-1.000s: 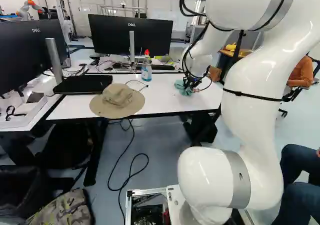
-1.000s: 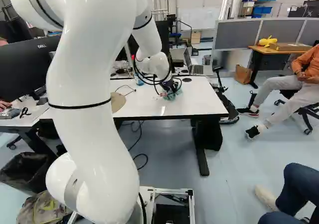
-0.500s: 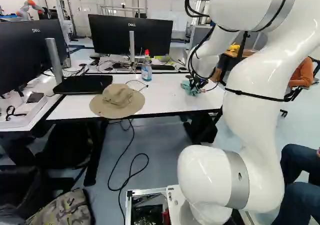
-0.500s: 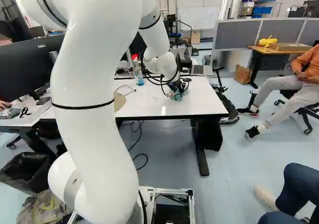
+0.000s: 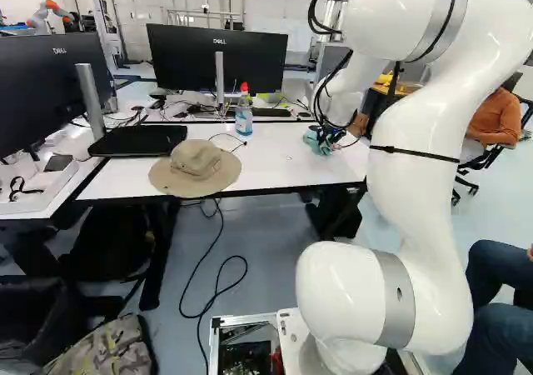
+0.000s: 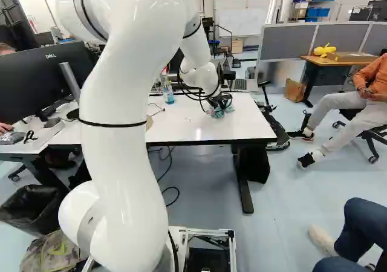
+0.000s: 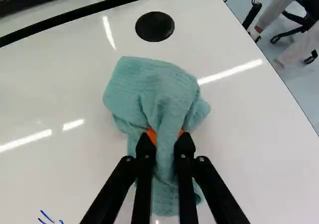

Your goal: Clean the table with the green towel

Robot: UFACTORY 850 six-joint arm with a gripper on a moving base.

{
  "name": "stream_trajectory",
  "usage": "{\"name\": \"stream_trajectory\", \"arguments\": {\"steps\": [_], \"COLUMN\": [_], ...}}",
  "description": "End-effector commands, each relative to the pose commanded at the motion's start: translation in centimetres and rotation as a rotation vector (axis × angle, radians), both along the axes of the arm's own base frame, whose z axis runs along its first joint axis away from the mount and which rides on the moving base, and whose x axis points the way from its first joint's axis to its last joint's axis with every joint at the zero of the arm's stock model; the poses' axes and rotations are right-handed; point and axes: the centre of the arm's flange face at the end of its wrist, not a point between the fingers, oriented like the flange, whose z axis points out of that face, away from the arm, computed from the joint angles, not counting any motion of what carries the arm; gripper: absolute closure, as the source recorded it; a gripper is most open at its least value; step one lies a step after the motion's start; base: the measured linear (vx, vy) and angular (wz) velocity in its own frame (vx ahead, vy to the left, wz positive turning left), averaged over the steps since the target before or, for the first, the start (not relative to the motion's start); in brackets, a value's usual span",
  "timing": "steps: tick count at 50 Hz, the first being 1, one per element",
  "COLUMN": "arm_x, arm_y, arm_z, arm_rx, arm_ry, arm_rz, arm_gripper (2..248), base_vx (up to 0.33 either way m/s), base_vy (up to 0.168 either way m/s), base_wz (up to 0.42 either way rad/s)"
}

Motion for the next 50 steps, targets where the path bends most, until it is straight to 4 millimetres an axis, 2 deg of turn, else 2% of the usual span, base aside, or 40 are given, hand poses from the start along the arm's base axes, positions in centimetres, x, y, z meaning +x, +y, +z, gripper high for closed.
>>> {"name": "stream_trajectory", "arguments": {"steps": [23, 39, 50], "arm_x": [3.4, 3.5, 2.7], "arm_y": [2.5, 5.3, 7.1], "arm_z": [-0.2, -0.2, -0.1], "arm_rx": [-0.005, -0.004, -0.002], "arm_ry": [-0.018, -0.014, -0.006], "arm_rz": [0.054, 0.097, 0.122], "arm_gripper": [199, 199, 199], "base_vx": [0.0, 0.0, 0.0], "base_vy": [0.0, 0.0, 0.0], "base_wz": [0.0, 0.0, 0.0]}}
